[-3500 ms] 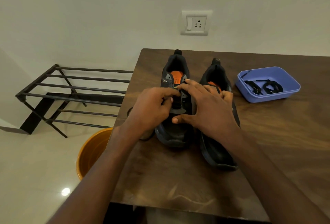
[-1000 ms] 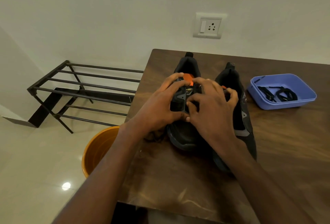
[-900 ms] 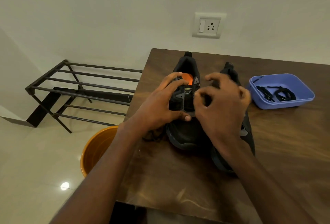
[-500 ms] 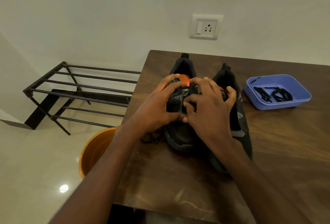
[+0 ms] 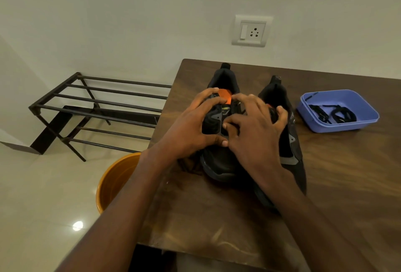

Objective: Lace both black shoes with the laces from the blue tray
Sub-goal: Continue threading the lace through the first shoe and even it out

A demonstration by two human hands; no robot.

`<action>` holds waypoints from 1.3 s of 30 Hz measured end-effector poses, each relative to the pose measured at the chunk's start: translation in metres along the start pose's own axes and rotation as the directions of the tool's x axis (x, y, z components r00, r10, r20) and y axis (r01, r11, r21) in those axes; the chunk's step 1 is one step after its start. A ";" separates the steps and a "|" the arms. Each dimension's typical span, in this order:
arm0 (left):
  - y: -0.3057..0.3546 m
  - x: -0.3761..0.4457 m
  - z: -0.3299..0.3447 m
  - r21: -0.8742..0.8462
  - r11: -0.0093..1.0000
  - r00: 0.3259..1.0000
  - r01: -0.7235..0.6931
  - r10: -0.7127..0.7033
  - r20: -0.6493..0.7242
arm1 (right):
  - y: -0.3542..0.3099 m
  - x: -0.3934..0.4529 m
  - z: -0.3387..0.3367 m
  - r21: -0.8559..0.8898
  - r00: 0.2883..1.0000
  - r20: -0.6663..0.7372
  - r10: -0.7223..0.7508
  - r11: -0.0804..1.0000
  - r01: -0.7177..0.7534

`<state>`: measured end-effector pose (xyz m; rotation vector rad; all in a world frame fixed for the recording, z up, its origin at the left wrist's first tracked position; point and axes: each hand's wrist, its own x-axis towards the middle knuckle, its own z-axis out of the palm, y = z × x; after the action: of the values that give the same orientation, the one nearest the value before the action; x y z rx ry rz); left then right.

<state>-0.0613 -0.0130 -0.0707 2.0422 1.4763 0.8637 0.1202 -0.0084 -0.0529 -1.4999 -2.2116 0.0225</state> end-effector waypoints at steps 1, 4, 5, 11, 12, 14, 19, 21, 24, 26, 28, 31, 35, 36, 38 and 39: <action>0.001 0.000 0.000 0.001 1.000 1.000 0.007 -0.007 0.001 | 0.002 -0.001 -0.001 0.044 0.995 -0.100 0.018 0.999 -0.014; 0.002 0.000 0.000 -0.004 0.999 0.999 0.033 -0.033 0.009 | 0.014 -0.003 -0.014 0.182 0.876 -0.460 0.146 0.981 -0.067; 0.002 0.000 0.000 -0.005 0.999 0.999 0.038 -0.038 0.010 | 0.017 -0.002 -0.019 0.191 0.840 -0.516 0.168 0.978 -0.078; 0.001 -0.001 0.000 -0.031 0.999 1.000 0.019 -0.019 0.005 | 0.001 -0.005 -0.006 -0.045 0.989 -0.139 -0.055 0.998 0.049; 0.001 -0.001 0.000 -0.028 1.000 1.000 0.014 -0.014 0.005 | -0.001 -0.004 -0.002 -0.052 0.998 -0.047 -0.047 0.998 0.044; 0.000 -0.001 0.000 -0.023 1.000 1.000 0.012 -0.012 0.006 | -0.002 -0.003 0.004 -0.030 0.999 0.032 -0.012 0.999 0.013; 0.001 0.000 0.000 -0.019 0.999 0.999 0.037 -0.037 0.010 | 0.013 -0.003 -0.008 0.159 0.881 -0.453 0.139 0.985 -0.074; 0.001 0.000 -0.001 -0.016 0.999 0.999 0.038 -0.038 0.009 | 0.016 0.000 -0.017 0.185 0.827 -0.534 0.176 0.979 -0.089; 0.000 0.000 0.000 -0.028 0.999 1.000 0.031 -0.031 0.004 | 0.009 -0.002 -0.016 0.032 0.929 -0.370 0.029 0.999 -0.019; 0.000 0.000 0.000 -0.034 0.999 1.000 0.020 -0.020 -0.004 | 0.004 -0.003 -0.007 -0.013 0.979 -0.201 -0.047 0.999 0.045; 0.000 -0.001 0.000 -0.035 0.999 1.000 0.008 -0.008 -0.008 | 0.002 -0.003 0.001 -0.017 0.998 -0.054 -0.044 0.999 0.043; -0.001 -0.001 0.001 -0.032 0.999 1.000 0.012 -0.012 -0.006 | 0.002 -0.003 0.007 0.024 0.997 -0.072 -0.022 0.999 0.024; 0.000 0.001 0.000 -0.029 0.999 0.999 0.034 -0.034 0.003 | 0.008 -0.006 -0.005 0.208 0.875 -0.457 0.161 0.976 -0.071; 0.000 0.000 0.001 -0.033 0.999 0.999 0.036 -0.036 0.005 | 0.008 -0.007 -0.008 0.236 0.842 -0.506 0.190 0.969 -0.077; 0.000 0.000 0.001 -0.042 0.999 0.999 0.031 -0.030 0.011 | 0.004 -0.007 -0.009 0.192 0.874 -0.463 0.149 0.979 -0.065; 0.000 0.000 0.001 -0.046 0.999 1.000 0.026 -0.025 0.011 | 0.002 -0.007 -0.008 0.131 0.919 -0.384 0.095 0.990 -0.047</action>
<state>-0.0606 -0.0126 -0.0716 1.9872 1.4603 0.8673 0.1269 -0.0160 -0.0488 -1.3809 -1.8065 -0.1102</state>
